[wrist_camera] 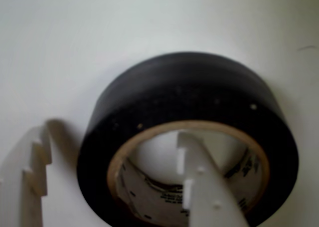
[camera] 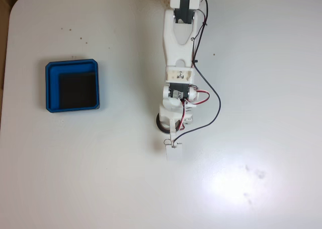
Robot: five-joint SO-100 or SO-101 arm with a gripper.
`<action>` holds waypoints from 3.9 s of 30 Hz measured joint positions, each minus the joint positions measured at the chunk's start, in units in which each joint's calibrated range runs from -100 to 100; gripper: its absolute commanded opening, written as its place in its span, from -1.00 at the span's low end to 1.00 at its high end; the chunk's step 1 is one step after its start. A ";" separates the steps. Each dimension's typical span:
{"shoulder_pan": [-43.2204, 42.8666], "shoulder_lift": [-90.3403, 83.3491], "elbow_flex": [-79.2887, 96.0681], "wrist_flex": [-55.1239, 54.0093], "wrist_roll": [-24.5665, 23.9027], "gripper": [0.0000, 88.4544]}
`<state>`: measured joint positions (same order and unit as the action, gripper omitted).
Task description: Pick the black tape roll and drop it in the blue box
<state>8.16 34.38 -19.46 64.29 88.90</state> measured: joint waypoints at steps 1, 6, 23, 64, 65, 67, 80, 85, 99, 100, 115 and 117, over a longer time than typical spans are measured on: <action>0.00 0.00 0.00 0.00 0.00 -0.71; 0.00 0.00 0.00 0.00 -0.08 -0.86; -0.10 0.00 0.00 0.16 -0.08 -0.89; 0.00 0.00 0.00 3.69 -0.25 -0.97; 0.00 0.00 0.00 3.69 -0.25 -0.97; 0.00 0.00 0.00 3.69 -0.25 -0.97; 0.30 -1.86 0.00 3.69 -0.08 -0.97; 2.57 -4.91 0.00 7.55 -0.08 -0.97; 15.34 -19.90 0.00 22.41 -0.08 -0.97; 16.72 -21.34 0.00 23.07 -0.08 -0.97; 32.56 -24.56 0.00 24.79 -0.08 -0.97; 32.36 -24.56 0.00 24.79 -0.08 -0.97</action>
<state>40.52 9.82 -19.46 89.08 88.81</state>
